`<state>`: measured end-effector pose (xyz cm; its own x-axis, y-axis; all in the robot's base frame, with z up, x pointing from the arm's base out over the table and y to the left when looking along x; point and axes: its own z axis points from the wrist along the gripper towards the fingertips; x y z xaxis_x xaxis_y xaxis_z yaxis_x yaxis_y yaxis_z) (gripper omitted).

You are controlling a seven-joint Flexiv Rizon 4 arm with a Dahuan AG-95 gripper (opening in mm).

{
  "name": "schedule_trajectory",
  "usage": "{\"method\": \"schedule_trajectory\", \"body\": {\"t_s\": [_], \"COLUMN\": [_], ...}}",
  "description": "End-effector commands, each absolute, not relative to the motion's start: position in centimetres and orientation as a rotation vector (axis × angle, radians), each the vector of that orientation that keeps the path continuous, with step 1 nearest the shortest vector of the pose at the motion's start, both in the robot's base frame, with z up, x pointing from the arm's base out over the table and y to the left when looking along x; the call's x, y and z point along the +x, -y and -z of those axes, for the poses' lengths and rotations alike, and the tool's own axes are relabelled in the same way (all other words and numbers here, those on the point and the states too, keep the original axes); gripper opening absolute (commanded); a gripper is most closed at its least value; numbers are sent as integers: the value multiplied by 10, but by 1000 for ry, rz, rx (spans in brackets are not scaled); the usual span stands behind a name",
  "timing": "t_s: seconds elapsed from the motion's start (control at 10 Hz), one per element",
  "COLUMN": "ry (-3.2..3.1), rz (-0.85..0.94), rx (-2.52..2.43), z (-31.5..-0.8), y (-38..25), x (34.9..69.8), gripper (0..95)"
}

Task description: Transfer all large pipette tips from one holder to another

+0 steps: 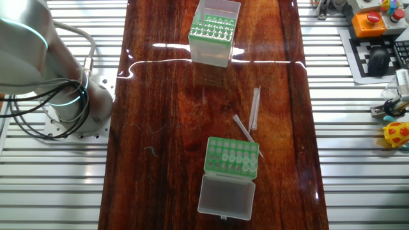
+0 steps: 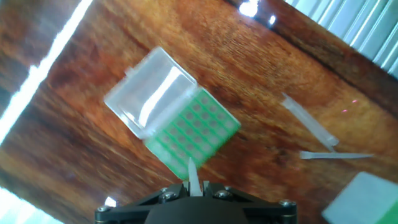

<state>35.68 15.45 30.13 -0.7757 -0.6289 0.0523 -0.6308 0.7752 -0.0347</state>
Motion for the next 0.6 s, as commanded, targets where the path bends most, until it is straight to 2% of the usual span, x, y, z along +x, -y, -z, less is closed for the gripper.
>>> {"method": "schedule_trajectory", "body": {"t_s": [0.1, 0.2, 0.5, 0.6], "ry": [2904, 2919, 2930, 2873], "rz": [-79, -55, -62, -83], "rx": [1027, 1022, 1045, 1170], "z": [-300, -300, -292, -288], "y": [-146, -146, -120, -68], "x": [358, 358, 367, 382], "gripper": [0, 190, 190, 0]}}
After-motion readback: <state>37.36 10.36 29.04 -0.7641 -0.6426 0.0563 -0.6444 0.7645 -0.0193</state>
